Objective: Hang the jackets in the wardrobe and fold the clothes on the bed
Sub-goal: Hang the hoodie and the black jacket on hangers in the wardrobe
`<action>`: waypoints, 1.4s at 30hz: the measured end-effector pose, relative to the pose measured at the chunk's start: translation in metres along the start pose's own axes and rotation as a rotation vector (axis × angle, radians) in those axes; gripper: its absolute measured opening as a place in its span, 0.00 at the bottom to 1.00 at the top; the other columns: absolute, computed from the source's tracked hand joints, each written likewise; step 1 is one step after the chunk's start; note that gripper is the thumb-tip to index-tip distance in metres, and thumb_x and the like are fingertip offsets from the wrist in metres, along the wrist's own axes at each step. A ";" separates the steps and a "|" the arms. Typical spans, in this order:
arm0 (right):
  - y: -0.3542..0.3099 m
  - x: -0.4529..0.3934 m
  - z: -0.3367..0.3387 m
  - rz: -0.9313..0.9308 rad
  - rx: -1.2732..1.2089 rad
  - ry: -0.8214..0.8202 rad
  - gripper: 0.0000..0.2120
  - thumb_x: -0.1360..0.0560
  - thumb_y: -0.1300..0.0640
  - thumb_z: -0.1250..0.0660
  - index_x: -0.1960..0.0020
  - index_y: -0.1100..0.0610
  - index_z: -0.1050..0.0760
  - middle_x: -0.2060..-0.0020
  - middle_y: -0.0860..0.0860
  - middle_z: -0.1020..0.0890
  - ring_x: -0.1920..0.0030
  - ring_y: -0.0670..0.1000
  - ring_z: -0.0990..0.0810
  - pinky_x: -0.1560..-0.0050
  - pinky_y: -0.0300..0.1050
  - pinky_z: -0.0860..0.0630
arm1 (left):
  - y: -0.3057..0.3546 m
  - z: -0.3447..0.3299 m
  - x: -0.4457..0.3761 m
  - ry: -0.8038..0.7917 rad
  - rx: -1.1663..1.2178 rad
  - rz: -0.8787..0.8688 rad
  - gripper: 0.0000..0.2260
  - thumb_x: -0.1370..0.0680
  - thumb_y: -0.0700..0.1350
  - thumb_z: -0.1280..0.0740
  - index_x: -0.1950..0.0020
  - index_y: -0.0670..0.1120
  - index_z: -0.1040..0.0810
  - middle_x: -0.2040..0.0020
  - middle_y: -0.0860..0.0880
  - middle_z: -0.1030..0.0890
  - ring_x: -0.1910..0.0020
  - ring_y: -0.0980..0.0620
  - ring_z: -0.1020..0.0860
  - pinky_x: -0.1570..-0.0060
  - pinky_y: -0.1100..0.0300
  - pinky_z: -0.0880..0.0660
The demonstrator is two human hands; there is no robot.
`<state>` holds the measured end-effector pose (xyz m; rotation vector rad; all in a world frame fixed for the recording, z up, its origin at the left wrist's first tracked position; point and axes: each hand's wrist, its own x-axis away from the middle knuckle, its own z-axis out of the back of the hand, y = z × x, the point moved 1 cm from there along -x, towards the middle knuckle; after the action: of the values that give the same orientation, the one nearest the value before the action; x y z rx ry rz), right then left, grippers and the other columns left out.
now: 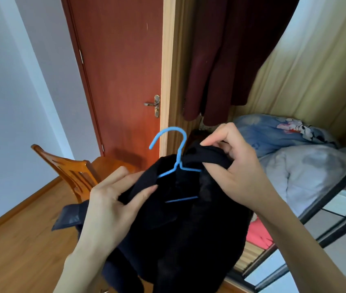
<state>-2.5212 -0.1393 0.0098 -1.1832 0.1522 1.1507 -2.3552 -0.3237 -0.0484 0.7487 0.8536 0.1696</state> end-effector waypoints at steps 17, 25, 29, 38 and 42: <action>0.033 0.005 0.024 0.005 0.258 -0.083 0.12 0.22 0.43 0.29 0.47 0.52 0.22 0.63 0.43 0.18 0.63 0.40 0.19 0.61 0.38 0.26 | 0.007 0.042 -0.053 -0.153 -0.149 -0.146 0.07 0.20 0.55 0.27 0.44 0.57 0.19 0.51 0.58 0.18 0.50 0.56 0.19 0.50 0.68 0.26; 0.037 0.004 0.028 -0.152 -0.071 -0.078 0.04 0.28 0.53 0.26 0.54 0.49 0.18 0.59 0.45 0.16 0.55 0.39 0.18 0.51 0.35 0.24 | -0.014 0.063 -0.078 -0.268 -0.521 -0.220 0.25 0.22 0.68 0.41 0.31 0.56 0.31 0.57 0.59 0.21 0.62 0.52 0.24 0.60 0.52 0.25; 0.030 0.003 0.025 -0.122 -0.048 -0.113 0.04 0.26 0.51 0.26 0.52 0.48 0.18 0.57 0.45 0.15 0.54 0.41 0.17 0.50 0.37 0.22 | -0.017 0.051 -0.080 -0.265 -0.492 -0.280 0.24 0.16 0.67 0.49 0.44 0.51 0.23 0.58 0.56 0.20 0.62 0.49 0.21 0.63 0.49 0.23; 0.064 -0.004 0.058 -0.108 0.649 -0.320 0.31 0.28 0.18 0.54 0.40 0.39 0.33 0.62 0.46 0.17 0.61 0.45 0.20 0.55 0.50 0.24 | -0.044 0.052 -0.082 -0.136 -0.470 -0.333 0.20 0.15 0.61 0.45 0.50 0.47 0.24 0.64 0.54 0.22 0.68 0.47 0.22 0.69 0.48 0.24; 0.054 0.003 0.046 -0.012 0.626 -0.328 0.29 0.25 0.21 0.47 0.35 0.39 0.37 0.59 0.47 0.16 0.61 0.45 0.18 0.58 0.44 0.25 | -0.054 0.044 -0.083 -0.205 -0.375 -0.262 0.19 0.18 0.67 0.42 0.54 0.53 0.25 0.71 0.54 0.23 0.72 0.53 0.24 0.68 0.50 0.24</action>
<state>-2.5813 -0.1052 -0.0064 -0.4380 0.2324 1.1543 -2.3858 -0.4217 -0.0143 0.2934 0.6898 0.0162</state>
